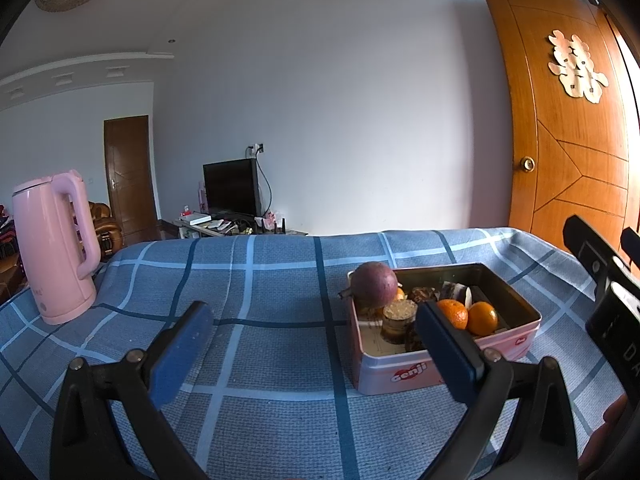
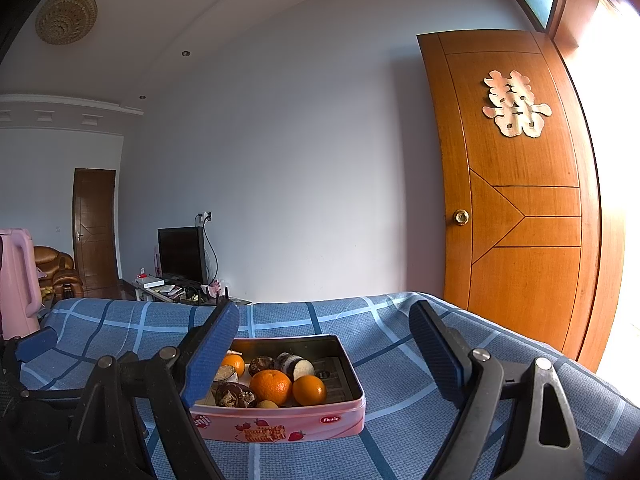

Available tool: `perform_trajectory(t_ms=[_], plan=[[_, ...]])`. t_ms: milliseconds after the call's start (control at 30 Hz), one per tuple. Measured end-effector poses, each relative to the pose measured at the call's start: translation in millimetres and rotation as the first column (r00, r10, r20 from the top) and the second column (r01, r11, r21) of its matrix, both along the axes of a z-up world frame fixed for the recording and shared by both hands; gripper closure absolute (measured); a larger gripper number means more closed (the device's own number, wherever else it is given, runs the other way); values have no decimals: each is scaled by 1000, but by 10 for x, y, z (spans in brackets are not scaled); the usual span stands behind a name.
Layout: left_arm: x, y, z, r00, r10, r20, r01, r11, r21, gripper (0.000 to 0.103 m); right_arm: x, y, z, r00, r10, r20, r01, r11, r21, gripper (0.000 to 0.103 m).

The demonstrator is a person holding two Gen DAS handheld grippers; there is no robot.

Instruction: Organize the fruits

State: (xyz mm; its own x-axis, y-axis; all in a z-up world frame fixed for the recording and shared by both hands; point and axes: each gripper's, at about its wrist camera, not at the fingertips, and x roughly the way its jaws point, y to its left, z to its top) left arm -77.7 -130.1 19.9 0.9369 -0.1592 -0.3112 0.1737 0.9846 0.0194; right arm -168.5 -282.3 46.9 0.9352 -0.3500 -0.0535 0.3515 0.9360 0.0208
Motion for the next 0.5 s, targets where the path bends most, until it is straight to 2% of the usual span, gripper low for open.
perform_trajectory(t_ms=[500], plan=[[28,2,-10,1000,1,-17,-1,1000,-3,0,37,-7,-10,1000,-6,-11,6,1000,3,15]])
